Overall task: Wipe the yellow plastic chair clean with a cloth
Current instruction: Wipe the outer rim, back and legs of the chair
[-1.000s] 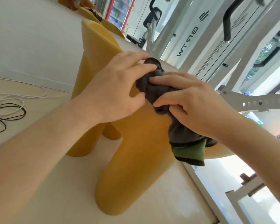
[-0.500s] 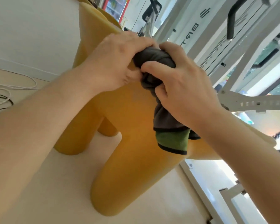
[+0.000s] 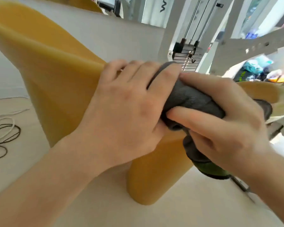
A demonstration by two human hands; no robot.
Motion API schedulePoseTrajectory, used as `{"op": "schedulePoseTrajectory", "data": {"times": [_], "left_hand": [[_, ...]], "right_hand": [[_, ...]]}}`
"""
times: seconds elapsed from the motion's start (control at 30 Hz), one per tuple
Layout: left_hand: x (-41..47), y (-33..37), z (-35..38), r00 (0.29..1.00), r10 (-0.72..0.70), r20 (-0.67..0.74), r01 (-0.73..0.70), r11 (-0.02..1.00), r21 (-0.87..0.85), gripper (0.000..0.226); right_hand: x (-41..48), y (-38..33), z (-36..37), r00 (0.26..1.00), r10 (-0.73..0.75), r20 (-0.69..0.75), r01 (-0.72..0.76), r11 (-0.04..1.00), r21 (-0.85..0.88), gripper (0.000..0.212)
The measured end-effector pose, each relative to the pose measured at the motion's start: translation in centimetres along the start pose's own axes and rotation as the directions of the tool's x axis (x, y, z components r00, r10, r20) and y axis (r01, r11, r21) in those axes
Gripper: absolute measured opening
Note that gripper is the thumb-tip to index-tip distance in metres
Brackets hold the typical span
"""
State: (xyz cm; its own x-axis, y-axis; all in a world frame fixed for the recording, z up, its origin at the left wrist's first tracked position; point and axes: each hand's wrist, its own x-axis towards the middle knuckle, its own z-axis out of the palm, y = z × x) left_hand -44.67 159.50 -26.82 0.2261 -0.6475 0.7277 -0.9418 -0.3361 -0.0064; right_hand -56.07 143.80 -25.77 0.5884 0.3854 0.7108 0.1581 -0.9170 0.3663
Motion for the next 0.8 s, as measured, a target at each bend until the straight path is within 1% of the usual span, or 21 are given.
{"op": "schedulePoseTrajectory", "data": {"times": [0.07,0.2,0.27,0.33,0.4,0.43,0.5,0.57,0.67,0.77,0.8], "left_hand": [[0.1,0.3,-0.8,0.998,-0.025,0.054,0.025,1.0,-0.011,0.064],[2.0,2.0,-1.2,0.985,-0.024,0.17,0.025,1.0,-0.008,0.07],[4.0,5.0,-0.5,0.977,0.017,0.213,-0.019,1.0,0.006,0.076],[6.2,8.1,1.1,0.969,0.069,0.239,-0.079,0.996,0.033,0.076],[8.2,11.0,2.4,0.949,0.124,0.291,-0.129,0.992,-0.003,0.075],[8.6,11.9,2.9,0.948,0.136,0.289,-0.138,0.99,-0.013,0.073],[8.9,12.8,3.8,0.96,0.153,0.234,-0.16,0.987,0.012,0.068],[8.8,13.1,4.0,0.966,0.139,0.217,-0.148,0.989,0.025,0.061],[8.9,12.7,3.2,0.954,0.147,0.263,-0.147,0.989,-0.019,0.055],[7.5,11.4,2.2,0.945,0.223,0.241,-0.218,0.975,-0.049,0.04],[6.8,10.8,1.7,0.941,0.264,0.21,-0.253,0.964,-0.076,0.036]], "right_hand": [[0.1,-0.6,0.3,0.997,0.046,-0.062,-0.044,0.998,0.034,0.025],[-0.8,1.4,-0.7,0.994,0.081,-0.077,-0.072,0.991,0.113,0.026],[-3.4,3.8,-2.0,0.982,0.169,-0.08,-0.151,0.97,0.189,0.033],[-6.0,5.6,-3.1,0.946,0.305,-0.108,-0.27,0.929,0.252,0.041],[-8.6,6.7,-3.6,0.875,0.455,-0.163,-0.413,0.879,0.238,0.045],[-9.6,6.9,-3.7,0.826,0.527,-0.198,-0.481,0.843,0.241,0.045],[-10.9,7.2,-4.0,0.725,0.644,-0.243,-0.593,0.763,0.257,0.046],[-10.8,7.2,-4.4,0.658,0.711,-0.247,-0.641,0.701,0.312,0.047],[-10.0,6.9,-4.5,0.577,0.772,-0.267,-0.671,0.634,0.385,0.046],[-10.8,6.9,-4.4,0.504,0.801,-0.322,-0.702,0.598,0.387,0.047],[-11.6,7.2,-4.5,0.45,0.835,-0.316,-0.733,0.547,0.404,0.047]]}}
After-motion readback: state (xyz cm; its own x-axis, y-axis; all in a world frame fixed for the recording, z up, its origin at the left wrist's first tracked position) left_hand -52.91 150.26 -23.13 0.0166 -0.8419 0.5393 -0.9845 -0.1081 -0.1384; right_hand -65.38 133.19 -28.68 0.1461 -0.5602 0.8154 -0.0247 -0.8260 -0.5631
